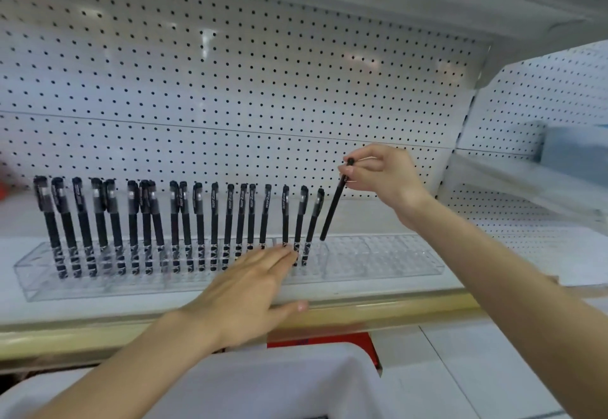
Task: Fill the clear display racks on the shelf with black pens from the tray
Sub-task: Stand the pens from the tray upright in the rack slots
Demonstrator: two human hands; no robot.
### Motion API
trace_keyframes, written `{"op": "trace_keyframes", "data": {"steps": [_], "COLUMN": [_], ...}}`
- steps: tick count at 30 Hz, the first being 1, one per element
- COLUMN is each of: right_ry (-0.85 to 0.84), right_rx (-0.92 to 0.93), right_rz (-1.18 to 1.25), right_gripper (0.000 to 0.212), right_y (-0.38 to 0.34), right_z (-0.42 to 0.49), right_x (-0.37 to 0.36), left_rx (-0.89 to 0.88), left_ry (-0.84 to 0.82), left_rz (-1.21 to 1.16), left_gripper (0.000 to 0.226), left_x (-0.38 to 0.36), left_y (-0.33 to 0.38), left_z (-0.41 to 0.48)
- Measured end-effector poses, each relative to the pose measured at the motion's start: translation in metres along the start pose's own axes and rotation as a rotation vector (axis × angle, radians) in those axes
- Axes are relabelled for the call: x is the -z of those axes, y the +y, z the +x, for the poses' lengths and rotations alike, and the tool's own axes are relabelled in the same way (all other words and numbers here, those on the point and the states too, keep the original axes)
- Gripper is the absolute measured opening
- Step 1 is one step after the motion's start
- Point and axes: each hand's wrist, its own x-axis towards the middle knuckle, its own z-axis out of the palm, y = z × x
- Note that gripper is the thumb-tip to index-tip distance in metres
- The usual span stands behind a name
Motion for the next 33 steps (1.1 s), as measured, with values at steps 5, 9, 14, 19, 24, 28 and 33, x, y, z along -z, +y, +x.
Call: {"op": "trace_keyframes", "data": {"steps": [5,9,14,19,24,28,33], "right_ry": [-0.038,-0.097,-0.189,-0.292,-0.291,-0.315,-0.307], "right_rx": [-0.019,0.010,0.022,-0.040,-0.056,-0.093,-0.098], "right_rz": [-0.022,-0.087,-0.133,-0.201,-0.244,-0.276,-0.265], "right_gripper": [0.014,0.013,0.011,0.015,0.014,0.015,0.016], "right_y": [-0.006,-0.007,-0.003,0.004,0.012,0.016,0.019], "right_z": [0.005,0.009,0.011,0.009,0.014,0.015,0.015], "right_x": [-0.007,-0.009,-0.010,-0.010,-0.017,-0.020,-0.020], "left_rx": [-0.008,-0.015,-0.022,-0.027,-0.042,-0.039,-0.028], "left_ry": [0.005,0.008,0.012,0.007,0.028,0.026,0.020], "left_rz": [-0.039,-0.048,-0.055,-0.058,-0.076,-0.073,-0.086], "left_gripper": [0.100,0.098,0.089,0.103,0.108,0.107,0.105], "left_x": [-0.004,-0.004,-0.004,-0.003,-0.005,-0.005,-0.004], "left_y": [-0.006,-0.007,-0.008,-0.008,-0.011,-0.011,-0.010], "left_z": [0.001,0.003,0.004,0.005,0.005,0.005,0.004]}}
